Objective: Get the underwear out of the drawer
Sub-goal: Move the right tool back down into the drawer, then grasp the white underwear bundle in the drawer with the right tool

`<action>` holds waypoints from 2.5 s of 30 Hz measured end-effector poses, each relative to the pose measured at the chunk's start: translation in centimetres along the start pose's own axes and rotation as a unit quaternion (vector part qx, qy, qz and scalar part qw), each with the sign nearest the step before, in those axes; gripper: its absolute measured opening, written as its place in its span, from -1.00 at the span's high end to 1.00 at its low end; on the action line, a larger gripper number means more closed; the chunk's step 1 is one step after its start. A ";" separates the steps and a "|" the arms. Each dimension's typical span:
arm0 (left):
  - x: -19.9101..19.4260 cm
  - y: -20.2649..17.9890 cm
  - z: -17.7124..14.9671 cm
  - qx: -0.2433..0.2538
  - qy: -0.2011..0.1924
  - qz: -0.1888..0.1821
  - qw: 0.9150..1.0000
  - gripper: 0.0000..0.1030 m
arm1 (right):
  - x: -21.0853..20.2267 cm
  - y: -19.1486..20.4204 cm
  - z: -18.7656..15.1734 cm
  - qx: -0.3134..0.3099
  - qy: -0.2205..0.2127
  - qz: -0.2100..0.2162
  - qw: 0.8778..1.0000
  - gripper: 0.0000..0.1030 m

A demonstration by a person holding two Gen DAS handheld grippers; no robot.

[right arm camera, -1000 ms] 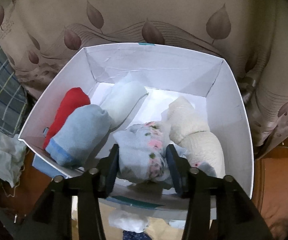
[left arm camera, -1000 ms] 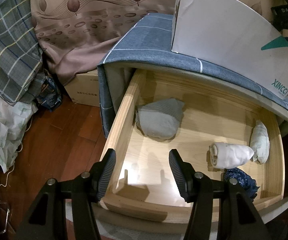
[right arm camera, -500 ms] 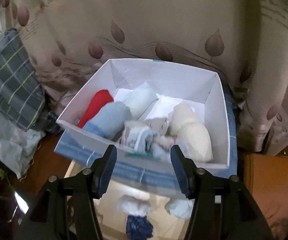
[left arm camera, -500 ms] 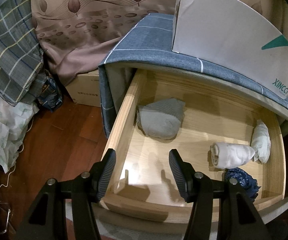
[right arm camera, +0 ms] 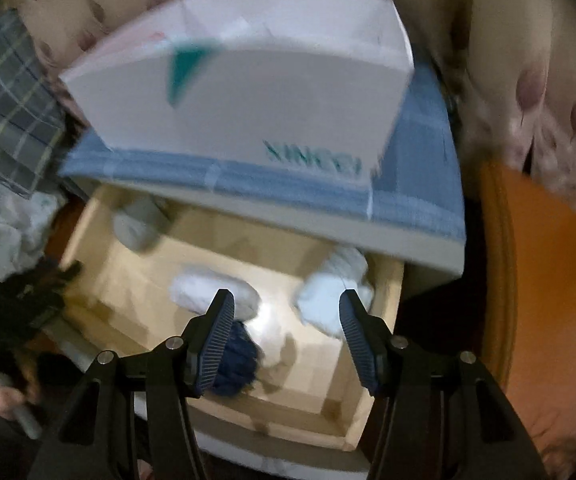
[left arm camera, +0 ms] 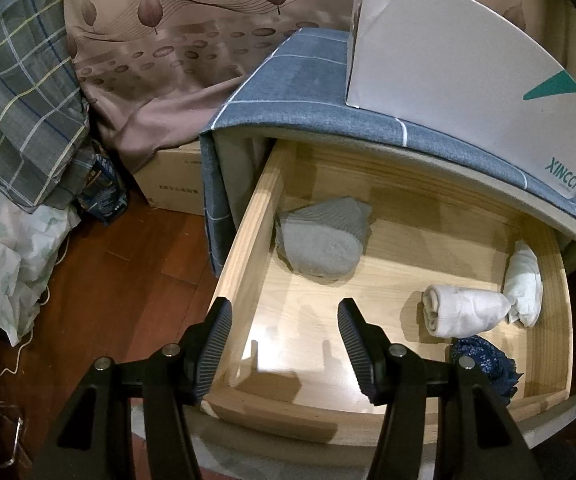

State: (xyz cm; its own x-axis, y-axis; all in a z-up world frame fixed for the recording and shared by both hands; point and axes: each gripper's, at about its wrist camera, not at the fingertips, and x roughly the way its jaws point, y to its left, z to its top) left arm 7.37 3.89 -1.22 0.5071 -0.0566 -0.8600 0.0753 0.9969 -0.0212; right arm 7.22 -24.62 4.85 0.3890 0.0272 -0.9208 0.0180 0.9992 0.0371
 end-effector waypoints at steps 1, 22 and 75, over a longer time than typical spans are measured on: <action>0.0 0.0 0.0 0.000 0.000 0.000 1.000 -0.10 | 0.8 -0.2 -0.3 0.003 0.006 -0.002 1.000 0.00; 0.2 -0.2 -0.1 0.001 0.004 -0.006 1.000 -0.10 | 13.8 -1.9 1.7 -0.006 0.069 -0.075 0.995 -0.21; 2.6 -2.9 1.7 0.174 0.051 -0.042 0.982 -0.10 | 15.3 1.0 -3.8 -0.006 0.214 0.002 0.977 0.17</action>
State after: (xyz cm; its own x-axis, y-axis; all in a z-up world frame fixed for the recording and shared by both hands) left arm 9.89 0.73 -2.54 0.3983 -0.1144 -0.9101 0.4118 0.9089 0.0660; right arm 9.68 -23.05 -10.66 -0.0311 0.0389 -0.9988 0.0055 0.9992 0.0388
